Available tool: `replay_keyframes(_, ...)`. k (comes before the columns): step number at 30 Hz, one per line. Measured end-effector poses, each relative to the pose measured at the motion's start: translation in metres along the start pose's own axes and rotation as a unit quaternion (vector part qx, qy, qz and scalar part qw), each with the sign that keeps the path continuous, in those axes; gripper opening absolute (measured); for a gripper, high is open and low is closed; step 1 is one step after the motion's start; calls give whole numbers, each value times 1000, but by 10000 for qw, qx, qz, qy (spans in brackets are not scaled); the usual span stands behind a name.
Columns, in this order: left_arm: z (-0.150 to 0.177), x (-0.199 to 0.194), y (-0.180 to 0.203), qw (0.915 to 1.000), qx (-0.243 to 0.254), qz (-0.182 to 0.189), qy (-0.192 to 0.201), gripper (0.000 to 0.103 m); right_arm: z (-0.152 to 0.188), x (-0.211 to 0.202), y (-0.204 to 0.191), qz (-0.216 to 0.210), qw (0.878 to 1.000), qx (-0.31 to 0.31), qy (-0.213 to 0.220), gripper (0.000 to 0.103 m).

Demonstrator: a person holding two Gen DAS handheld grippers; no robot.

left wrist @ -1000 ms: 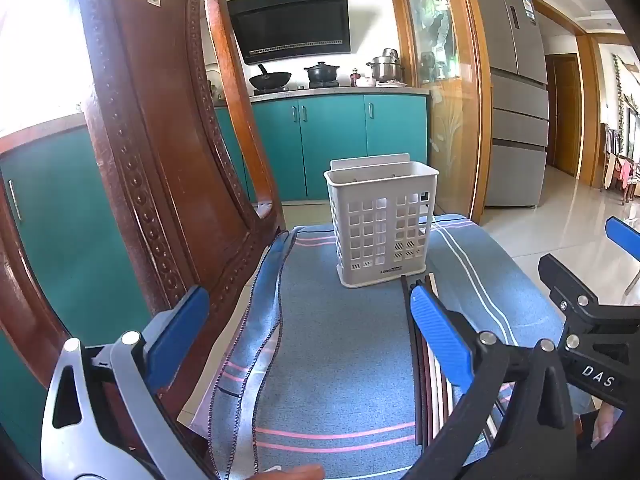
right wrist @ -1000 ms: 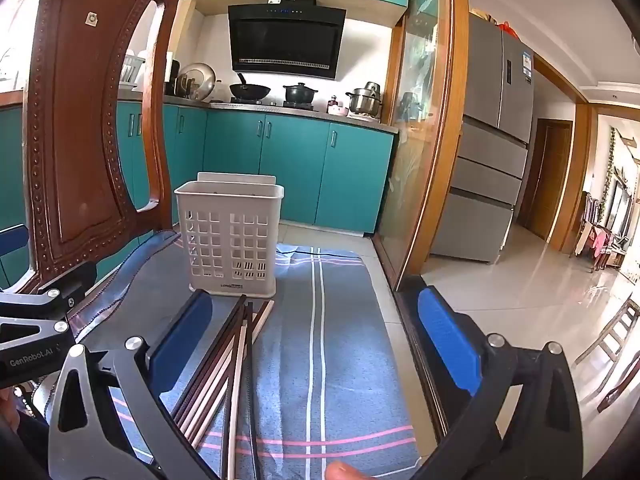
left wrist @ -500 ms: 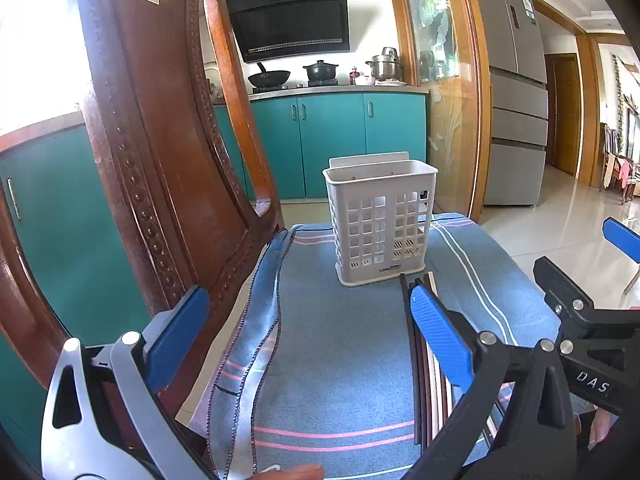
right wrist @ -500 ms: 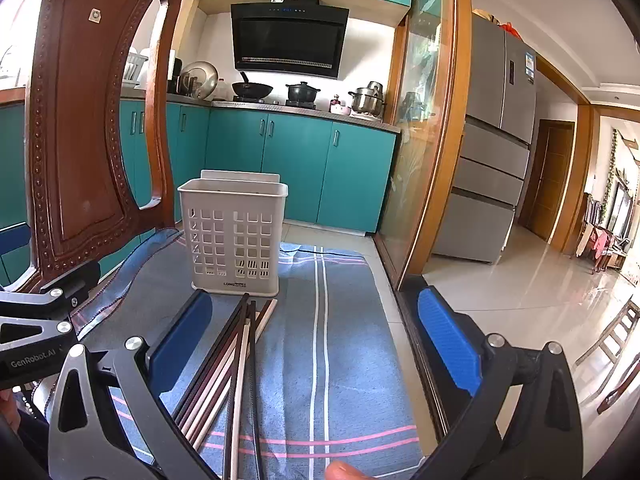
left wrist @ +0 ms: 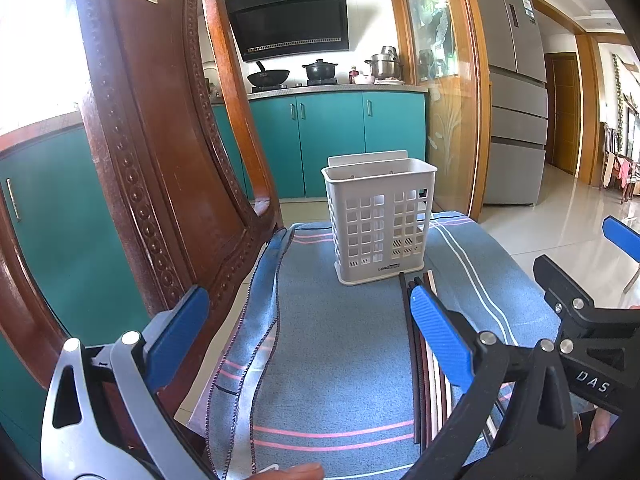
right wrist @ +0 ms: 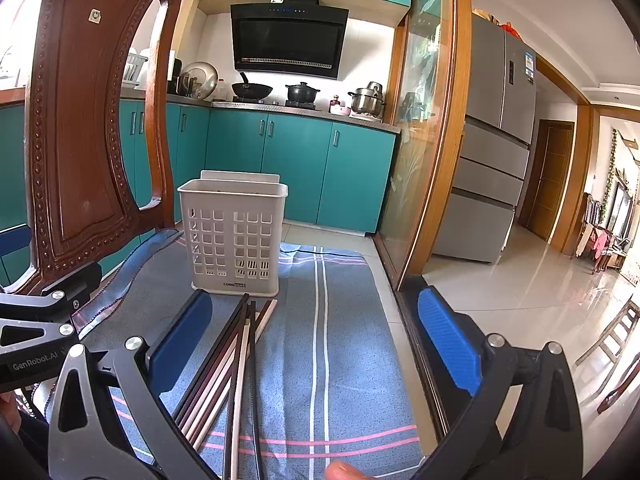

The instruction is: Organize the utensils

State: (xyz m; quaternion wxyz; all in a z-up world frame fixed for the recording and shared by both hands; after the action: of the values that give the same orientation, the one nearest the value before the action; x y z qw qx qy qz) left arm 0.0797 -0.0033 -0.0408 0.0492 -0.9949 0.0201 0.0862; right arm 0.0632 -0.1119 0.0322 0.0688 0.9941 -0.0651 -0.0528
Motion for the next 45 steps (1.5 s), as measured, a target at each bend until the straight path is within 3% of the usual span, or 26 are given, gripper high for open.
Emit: replay_keyframes(45, 1, 0, 2, 10000, 21, 20, -38, 100, -1, 0, 0, 4, 10000, -7, 17, 101)
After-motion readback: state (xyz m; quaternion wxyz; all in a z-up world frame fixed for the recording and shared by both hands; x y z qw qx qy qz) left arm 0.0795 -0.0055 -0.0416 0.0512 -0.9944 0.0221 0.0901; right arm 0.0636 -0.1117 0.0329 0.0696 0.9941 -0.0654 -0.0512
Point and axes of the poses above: each gripper's, at about its wrist camera, not at the fingertips, and x roughly the way its jaws point, y to its right, z to its underside, the point moved 9 cm from there along x, roughly the way its jaws point, and after that the axes turned 15 degrees about y, right-handed, at the moved point
